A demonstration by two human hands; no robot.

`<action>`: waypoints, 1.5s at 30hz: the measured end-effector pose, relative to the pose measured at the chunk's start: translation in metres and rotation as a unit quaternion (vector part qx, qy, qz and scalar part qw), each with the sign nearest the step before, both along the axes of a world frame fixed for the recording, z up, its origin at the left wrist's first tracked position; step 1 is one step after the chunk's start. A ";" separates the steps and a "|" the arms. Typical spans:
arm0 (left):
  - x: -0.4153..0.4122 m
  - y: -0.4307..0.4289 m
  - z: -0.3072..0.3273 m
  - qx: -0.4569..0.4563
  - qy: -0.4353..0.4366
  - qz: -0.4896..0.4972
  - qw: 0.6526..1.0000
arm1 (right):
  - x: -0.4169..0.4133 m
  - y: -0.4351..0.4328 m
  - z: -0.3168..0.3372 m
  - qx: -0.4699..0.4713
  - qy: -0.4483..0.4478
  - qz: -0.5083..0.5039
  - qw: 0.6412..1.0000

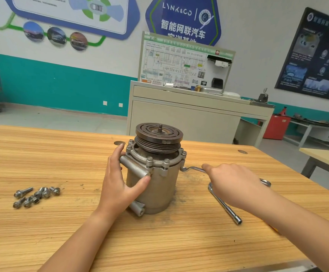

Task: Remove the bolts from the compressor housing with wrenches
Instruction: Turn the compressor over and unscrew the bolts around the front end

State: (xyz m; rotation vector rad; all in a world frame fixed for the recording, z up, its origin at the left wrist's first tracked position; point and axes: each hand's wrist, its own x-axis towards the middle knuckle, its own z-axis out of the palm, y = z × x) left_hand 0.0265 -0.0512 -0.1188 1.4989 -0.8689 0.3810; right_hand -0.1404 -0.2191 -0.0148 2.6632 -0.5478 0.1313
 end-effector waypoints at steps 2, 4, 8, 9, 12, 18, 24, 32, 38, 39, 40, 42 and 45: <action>0.000 0.000 0.000 -0.001 0.001 -0.001 1.000 | -0.002 -0.002 0.001 0.012 -0.017 -0.018 1.000; 0.000 0.000 -0.001 -0.001 0.002 -0.002 1.000 | -0.006 -0.005 0.006 0.024 -0.049 -0.038 0.998; 0.000 -0.001 0.000 -0.002 0.002 0.002 1.000 | -0.007 -0.002 0.015 0.025 -0.110 -0.032 0.993; 0.000 -0.001 0.000 -0.004 0.003 0.002 1.000 | -0.006 0.001 0.017 0.023 -0.109 -0.027 0.993; 0.000 -0.001 0.001 -0.008 0.008 -0.001 1.000 | 0.000 0.010 0.022 0.012 -0.078 -0.015 0.997; -0.002 -0.001 0.001 -0.006 0.011 -0.002 1.000 | 0.005 0.033 0.024 -0.075 -0.015 -0.023 0.997; -0.002 0.000 0.001 -0.005 0.013 -0.002 1.000 | 0.008 0.020 0.029 -0.111 0.013 0.018 0.994; 0.000 0.000 0.001 -0.003 0.009 0.002 1.000 | 0.024 -0.048 0.041 -0.160 0.013 0.101 0.982; 0.001 0.000 0.001 -0.005 0.007 0.001 1.000 | 0.076 -0.065 0.016 -0.137 -0.075 0.127 0.980; 0.000 0.000 0.001 -0.005 0.007 0.001 1.000 | 0.086 -0.065 0.012 -0.117 -0.093 0.134 0.980; 0.000 0.001 0.001 -0.006 0.008 0.002 1.000 | 0.096 -0.063 0.008 -0.099 -0.107 0.140 0.979; -0.001 0.001 0.001 -0.006 0.009 0.002 1.000 | 0.109 -0.059 0.003 -0.067 -0.130 0.153 0.977; -0.002 0.001 0.001 -0.006 0.010 0.002 1.000 | 0.108 -0.056 0.002 0.000 -0.165 0.131 0.978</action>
